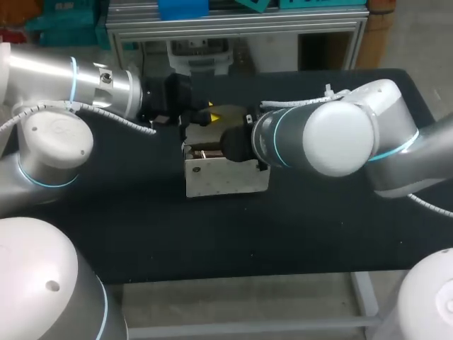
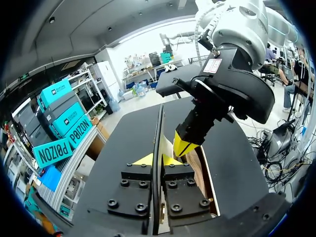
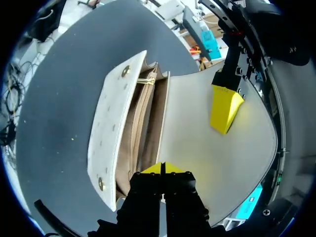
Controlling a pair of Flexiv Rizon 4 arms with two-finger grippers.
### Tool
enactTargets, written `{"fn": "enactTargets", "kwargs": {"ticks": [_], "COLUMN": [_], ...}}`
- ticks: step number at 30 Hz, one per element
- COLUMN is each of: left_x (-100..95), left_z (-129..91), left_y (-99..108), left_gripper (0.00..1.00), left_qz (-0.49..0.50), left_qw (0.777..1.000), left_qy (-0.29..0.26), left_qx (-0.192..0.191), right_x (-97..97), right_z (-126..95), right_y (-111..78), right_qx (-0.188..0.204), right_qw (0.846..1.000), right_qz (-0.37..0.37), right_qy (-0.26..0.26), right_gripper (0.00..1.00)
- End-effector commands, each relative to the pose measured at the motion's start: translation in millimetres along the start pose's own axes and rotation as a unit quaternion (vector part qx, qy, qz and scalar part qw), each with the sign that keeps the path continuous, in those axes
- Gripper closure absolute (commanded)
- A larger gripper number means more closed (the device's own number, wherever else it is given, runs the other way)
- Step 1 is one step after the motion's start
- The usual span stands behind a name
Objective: Pick up the bag, open it, inspect its contents, close it, and place it on the opposite side
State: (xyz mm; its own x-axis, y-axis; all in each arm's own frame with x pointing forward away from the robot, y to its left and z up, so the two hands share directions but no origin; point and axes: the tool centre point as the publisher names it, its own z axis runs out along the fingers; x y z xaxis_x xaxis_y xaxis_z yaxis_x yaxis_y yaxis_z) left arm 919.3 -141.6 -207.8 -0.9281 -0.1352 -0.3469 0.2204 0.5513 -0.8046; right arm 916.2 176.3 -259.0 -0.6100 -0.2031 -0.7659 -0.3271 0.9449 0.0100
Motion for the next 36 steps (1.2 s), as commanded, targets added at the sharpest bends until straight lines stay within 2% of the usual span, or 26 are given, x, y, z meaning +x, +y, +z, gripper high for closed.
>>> {"fn": "enactTargets", "kwargs": {"ticks": [1,7,12,18,24,36], "left_x": [4.2,13.8,14.9,8.2,-2.2,-27.2], "left_z": [-9,-6,22,48,60,78], "left_y": [-11,-13,10,34,54,77], "left_gripper": [1.00,1.00,1.00,1.00,1.00,1.00], "left_qz": [-0.017,-0.048,-0.076,-0.079,-0.054,-0.032], "left_qw": [1.000,0.996,0.991,0.990,0.996,0.999], "left_qy": [0.025,0.078,0.111,0.113,0.070,0.001], "left_qx": [0.009,0.017,0.006,0.009,0.009,0.020], "right_x": [5.3,8.9,17.6,28.1,37.4,56.2], "right_z": [-35,-63,-70,-65,-55,-25], "right_y": [-3.8,-8.9,-13.2,-15.6,-17.9,-20.5], "right_qx": [0.007,0.017,0.021,0.021,0.018,0.006], "right_qw": [0.999,0.998,0.997,0.998,0.999,0.999], "right_qz": [-0.001,0.004,0.013,0.021,0.026,0.030], "right_qy": [-0.034,-0.065,-0.069,-0.056,-0.043,-0.017], "right_gripper": [1.00,1.00,1.00,1.00,1.00,1.00]}}
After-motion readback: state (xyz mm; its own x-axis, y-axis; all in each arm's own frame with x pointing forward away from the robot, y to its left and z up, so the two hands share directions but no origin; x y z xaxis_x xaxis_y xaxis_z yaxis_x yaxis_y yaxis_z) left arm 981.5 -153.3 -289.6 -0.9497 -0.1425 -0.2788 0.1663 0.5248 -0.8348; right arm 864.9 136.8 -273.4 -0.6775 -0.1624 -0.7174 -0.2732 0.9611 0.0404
